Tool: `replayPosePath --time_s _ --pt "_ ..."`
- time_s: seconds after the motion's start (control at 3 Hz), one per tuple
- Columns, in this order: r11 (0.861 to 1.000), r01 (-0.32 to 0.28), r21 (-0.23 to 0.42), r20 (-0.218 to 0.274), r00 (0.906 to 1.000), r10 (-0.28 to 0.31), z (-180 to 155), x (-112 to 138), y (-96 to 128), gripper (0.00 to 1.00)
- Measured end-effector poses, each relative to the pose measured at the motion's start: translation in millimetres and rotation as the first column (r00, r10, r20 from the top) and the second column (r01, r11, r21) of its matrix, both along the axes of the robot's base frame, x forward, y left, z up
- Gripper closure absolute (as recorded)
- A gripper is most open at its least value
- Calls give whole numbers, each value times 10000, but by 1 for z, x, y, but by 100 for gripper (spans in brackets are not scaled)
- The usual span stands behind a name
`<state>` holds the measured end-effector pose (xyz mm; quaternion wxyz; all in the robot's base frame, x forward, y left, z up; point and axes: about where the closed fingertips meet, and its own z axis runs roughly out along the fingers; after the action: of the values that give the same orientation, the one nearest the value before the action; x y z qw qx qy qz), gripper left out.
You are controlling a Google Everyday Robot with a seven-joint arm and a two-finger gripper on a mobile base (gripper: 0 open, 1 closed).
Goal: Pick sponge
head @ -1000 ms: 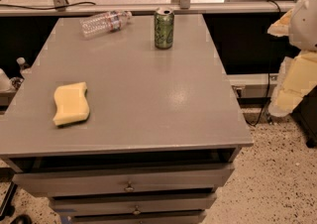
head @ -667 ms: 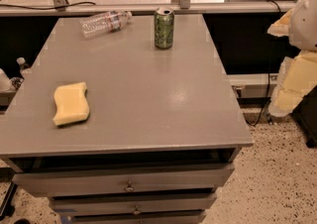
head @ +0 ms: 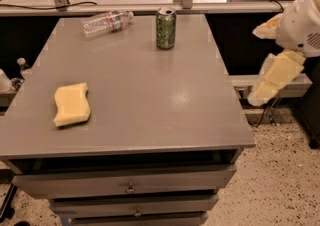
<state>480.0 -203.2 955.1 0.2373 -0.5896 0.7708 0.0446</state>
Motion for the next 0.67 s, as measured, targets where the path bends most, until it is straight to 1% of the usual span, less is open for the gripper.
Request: replayPosePath --time_s 0.33,0.67 --pt "9817 -779 1740 128 9970 768 -16 20 55 0" --pt "9392 -1600 3038 262 9868 1596 -24 13 114 0"
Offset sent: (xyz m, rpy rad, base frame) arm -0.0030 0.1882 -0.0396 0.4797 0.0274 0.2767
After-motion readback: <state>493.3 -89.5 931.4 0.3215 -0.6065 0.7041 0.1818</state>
